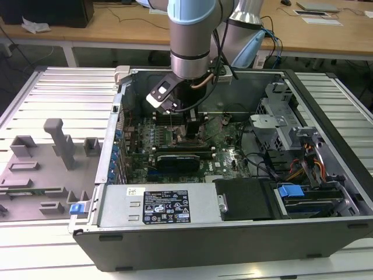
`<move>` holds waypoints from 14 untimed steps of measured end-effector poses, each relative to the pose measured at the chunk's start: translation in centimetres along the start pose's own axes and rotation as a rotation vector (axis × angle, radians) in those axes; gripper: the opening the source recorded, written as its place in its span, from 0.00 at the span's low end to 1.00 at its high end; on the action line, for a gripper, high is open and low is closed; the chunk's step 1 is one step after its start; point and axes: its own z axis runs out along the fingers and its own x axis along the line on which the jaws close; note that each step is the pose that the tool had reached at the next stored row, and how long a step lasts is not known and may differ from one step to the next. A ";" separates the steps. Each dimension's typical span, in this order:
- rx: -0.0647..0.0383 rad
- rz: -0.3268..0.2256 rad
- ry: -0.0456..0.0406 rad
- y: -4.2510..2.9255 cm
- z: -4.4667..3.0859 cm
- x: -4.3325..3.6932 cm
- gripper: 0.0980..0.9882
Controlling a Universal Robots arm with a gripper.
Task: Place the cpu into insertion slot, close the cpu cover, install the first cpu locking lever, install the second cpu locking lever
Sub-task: 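Place the cpu into insertion slot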
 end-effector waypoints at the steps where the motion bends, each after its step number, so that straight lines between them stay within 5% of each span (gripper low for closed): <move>1: 0.000 0.000 0.0000 -0.01 0.08 0.00 0.50; 14: 0.000 0.017 -0.0010 -0.10 0.88 0.30 0.50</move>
